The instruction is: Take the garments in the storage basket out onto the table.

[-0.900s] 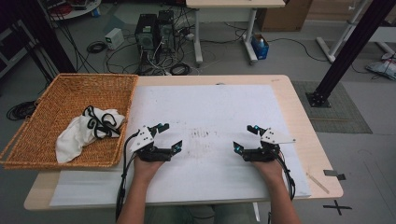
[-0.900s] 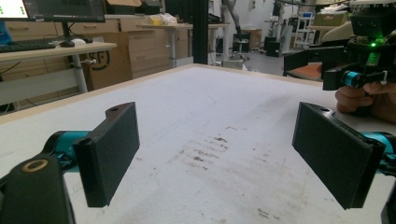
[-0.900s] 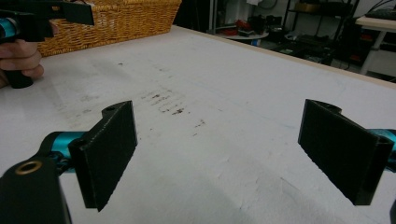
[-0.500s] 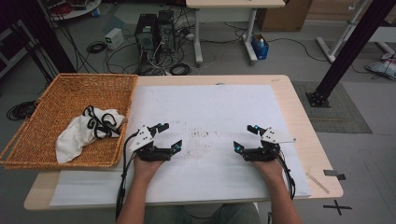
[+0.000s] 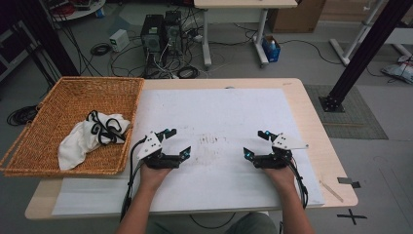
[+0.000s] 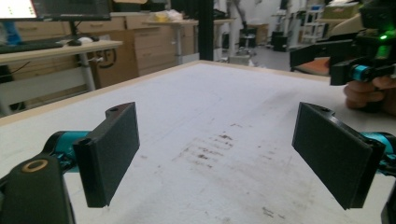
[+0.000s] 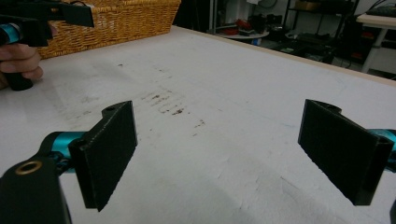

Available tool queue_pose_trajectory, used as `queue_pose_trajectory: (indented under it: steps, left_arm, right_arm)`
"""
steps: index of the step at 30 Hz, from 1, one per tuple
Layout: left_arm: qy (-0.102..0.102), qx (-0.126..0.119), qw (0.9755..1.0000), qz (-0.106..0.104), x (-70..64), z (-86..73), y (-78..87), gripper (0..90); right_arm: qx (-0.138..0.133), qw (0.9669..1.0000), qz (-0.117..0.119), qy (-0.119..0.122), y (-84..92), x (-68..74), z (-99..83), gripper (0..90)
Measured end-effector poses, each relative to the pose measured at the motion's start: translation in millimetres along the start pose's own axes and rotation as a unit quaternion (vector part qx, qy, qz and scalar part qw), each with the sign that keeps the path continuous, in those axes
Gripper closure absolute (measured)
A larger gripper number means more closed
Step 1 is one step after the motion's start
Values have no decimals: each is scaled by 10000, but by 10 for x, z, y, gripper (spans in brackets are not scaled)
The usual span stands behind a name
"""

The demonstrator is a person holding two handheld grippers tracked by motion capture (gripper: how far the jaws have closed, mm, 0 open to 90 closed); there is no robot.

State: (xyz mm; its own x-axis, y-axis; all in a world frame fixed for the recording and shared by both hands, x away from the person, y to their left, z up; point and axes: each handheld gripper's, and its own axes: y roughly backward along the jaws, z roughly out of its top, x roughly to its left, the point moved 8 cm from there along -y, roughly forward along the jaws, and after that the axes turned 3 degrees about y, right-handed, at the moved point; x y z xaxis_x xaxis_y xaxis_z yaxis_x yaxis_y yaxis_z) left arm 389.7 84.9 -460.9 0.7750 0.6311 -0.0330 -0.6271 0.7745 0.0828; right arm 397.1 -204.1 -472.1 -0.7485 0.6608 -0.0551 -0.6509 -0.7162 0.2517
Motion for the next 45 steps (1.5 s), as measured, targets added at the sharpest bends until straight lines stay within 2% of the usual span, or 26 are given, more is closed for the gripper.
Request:
queue_pose_trajectory:
  steps: [3,6,8,9,10,11,14,16,19,22,23,24,27,28,29,31,35,36,37,38,39,40,41,43,44,45]
  left_arm:
    - [193,239,9995,48,-32,0,5,148]
    - [161,486,9986,89,-97,86,56,148]
    - [200,527,9984,20,-148,285,141,148]
    - [200,527,9984,20,-148,285,141,148]
    - [132,573,9983,1,-157,447,201,148]
    - [132,573,9983,1,-157,447,201,148]
    - [100,637,9979,-60,-135,692,291,148]
    - [-6,686,9976,56,-32,898,421,148]
    - [-23,718,9972,189,74,999,542,148]
    - [-1,729,9962,479,285,1107,772,148]
    - [74,798,9945,680,442,1136,939,148]
    - [74,798,9945,680,442,1136,939,148]
    - [125,976,9902,992,680,1126,1172,148]
    - [157,1129,9869,1139,836,1081,1301,148]
    - [157,1129,9869,1139,836,1081,1301,148]
    - [230,1261,9845,1196,982,1005,1408,148]
    - [352,1620,9747,1497,1273,825,1571,148]
    - [394,1747,9706,1609,1369,769,1609,148]
    - [549,1959,9633,1752,1516,677,1653,148]
    - [603,2046,9596,1834,1584,636,1669,148]
    - [623,2119,9567,1895,1644,597,1681,148]
    - [623,2119,9567,1895,1644,597,1681,148]
    - [680,2197,9546,1892,1693,557,1683,148]
    - [751,2419,9480,1926,1818,438,1658,147]
    - [751,2419,9480,1926,1818,438,1658,148]
    - [878,2599,9410,1983,1901,344,1637,148]
  right_arm:
    - [-2,10000,4,-38,-1,-4,1,115]
    - [-5,10000,0,-39,-1,-5,1,115]
    - [-9,10000,-5,-39,-2,-7,2,115]
    - [-11,10000,1,-41,-2,-7,2,115]
    - [-8,10000,6,-40,0,-7,1,115]
    - [-6,10000,4,-45,0,-7,2,115]
    - [-4,10000,5,-41,0,-10,1,115]
    - [-7,10000,11,-40,1,-8,1,115]
    - [-10,10000,6,-45,0,-7,2,115]
    - [-11,10000,7,-51,1,-7,2,115]
    - [-12,10000,-3,-44,1,-11,2,115]
    - [-12,10000,-3,-44,1,-11,2,115]
    - [-7,10000,1,-82,3,-11,1,115]
    - [-3,10000,-2,-80,4,-12,0,115]
    - [-12,10000,-9,-74,2,-13,2,115]
    - [-12,10000,-11,-81,2,-11,1,115]
    - [-20,10000,-28,-67,2,-15,2,115]
    - [-20,10000,-28,-67,2,-15,2,115]
    - [-17,10000,-33,-65,2,-15,2,115]
    - [-19,10000,-41,-81,1,-15,3,115]
    - [-21,10000,-42,-84,1,-16,2,115]
    - [-21,10000,-40,-85,2,-16,2,115]
    - [-21,9999,-52,-86,3,-19,3,115]
    - [-21,9999,-66,-120,5,-20,3,115]
    - [-21,9999,-66,-120,5,-20,3,115]
    - [-25,9999,-73,-123,5,-23,3,115]
